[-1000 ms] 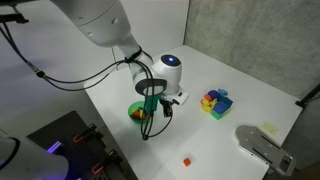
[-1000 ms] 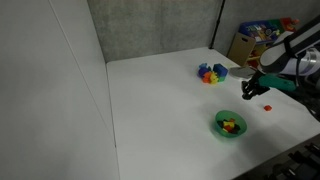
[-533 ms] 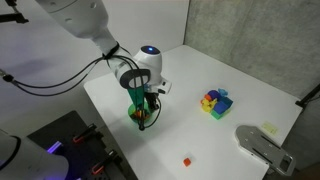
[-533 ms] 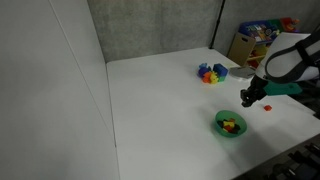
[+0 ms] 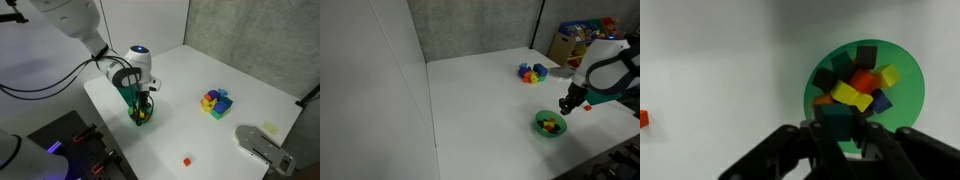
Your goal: Pick up a blue block next to the orange block and place it in the green bowl
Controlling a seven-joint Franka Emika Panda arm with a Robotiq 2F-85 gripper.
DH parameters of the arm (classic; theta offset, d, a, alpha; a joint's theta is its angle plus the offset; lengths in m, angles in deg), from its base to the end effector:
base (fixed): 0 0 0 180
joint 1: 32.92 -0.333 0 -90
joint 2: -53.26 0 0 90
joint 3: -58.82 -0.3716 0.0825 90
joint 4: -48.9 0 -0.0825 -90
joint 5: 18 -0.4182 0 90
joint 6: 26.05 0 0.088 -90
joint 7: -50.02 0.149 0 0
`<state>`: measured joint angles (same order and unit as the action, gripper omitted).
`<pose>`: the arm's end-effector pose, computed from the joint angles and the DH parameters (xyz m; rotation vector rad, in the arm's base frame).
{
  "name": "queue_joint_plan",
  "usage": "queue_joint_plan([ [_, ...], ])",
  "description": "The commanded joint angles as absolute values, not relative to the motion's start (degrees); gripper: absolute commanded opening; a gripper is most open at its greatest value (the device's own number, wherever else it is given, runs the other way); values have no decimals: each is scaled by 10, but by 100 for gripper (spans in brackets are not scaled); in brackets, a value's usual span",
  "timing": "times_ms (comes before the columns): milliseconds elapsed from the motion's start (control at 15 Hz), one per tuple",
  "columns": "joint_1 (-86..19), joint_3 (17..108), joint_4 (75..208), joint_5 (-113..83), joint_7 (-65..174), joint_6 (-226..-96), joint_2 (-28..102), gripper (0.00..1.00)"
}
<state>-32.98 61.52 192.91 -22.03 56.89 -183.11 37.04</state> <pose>0.4811 -0.0253 0.1476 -3.1093 0.3592 0.0861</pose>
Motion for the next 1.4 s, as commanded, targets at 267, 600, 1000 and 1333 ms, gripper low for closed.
queue_joint_plan([
  [267, -347, 600, 1910, -208, 567, -1852, 335, 9],
  [600, -360, 603, 1886, -204, 571, -1862, 291, 9],
  [1000, -365, 605, 1866, -205, 570, -1872, 251, 9],
  [1333, -363, 604, 1858, -209, 570, -1870, 240, 9],
])
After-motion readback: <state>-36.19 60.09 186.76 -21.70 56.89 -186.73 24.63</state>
